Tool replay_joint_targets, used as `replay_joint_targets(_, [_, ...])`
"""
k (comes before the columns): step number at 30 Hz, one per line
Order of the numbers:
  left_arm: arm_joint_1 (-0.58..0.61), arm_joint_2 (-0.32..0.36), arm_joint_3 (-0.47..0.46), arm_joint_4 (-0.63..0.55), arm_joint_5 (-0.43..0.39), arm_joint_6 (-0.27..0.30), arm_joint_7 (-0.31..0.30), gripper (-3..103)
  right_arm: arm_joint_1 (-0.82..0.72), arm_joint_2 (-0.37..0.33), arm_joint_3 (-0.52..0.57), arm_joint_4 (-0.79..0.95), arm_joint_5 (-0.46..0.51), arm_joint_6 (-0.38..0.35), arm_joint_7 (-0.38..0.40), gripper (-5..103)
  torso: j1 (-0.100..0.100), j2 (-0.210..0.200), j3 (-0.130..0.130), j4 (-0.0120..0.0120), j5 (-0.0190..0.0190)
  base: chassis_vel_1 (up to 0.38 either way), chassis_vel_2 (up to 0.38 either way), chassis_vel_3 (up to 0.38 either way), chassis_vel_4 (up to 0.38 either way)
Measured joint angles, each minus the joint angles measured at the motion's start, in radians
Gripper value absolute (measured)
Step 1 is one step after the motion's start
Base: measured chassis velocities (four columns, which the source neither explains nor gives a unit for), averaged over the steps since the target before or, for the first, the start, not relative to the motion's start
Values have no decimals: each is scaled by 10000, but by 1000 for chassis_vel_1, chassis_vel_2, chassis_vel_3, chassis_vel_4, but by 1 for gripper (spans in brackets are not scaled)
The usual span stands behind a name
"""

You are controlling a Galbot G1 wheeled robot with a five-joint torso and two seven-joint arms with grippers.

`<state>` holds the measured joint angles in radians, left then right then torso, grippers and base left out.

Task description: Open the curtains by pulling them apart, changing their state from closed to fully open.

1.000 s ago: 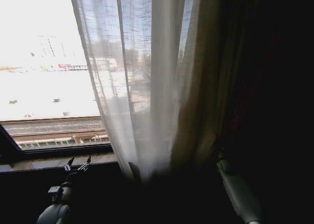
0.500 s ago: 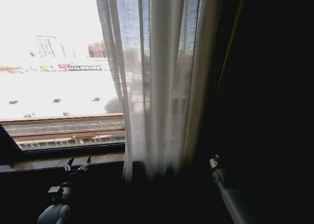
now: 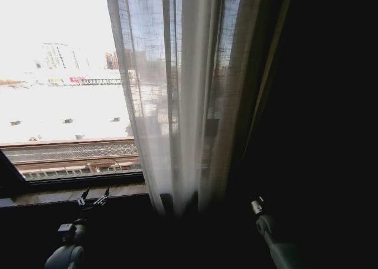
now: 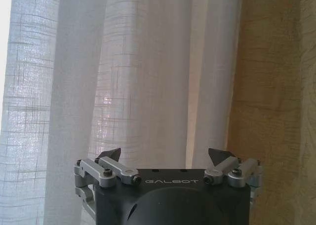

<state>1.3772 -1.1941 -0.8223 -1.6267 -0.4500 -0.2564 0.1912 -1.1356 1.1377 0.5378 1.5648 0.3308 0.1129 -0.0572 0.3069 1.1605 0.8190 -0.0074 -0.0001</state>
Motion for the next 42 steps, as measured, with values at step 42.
replay_joint_targets(42, [0,0,-1,0,0,0,-1,99,-301,189,-188,472,-128,200,-382,100,2,-1,2,2,5,211,212,-215,-210])
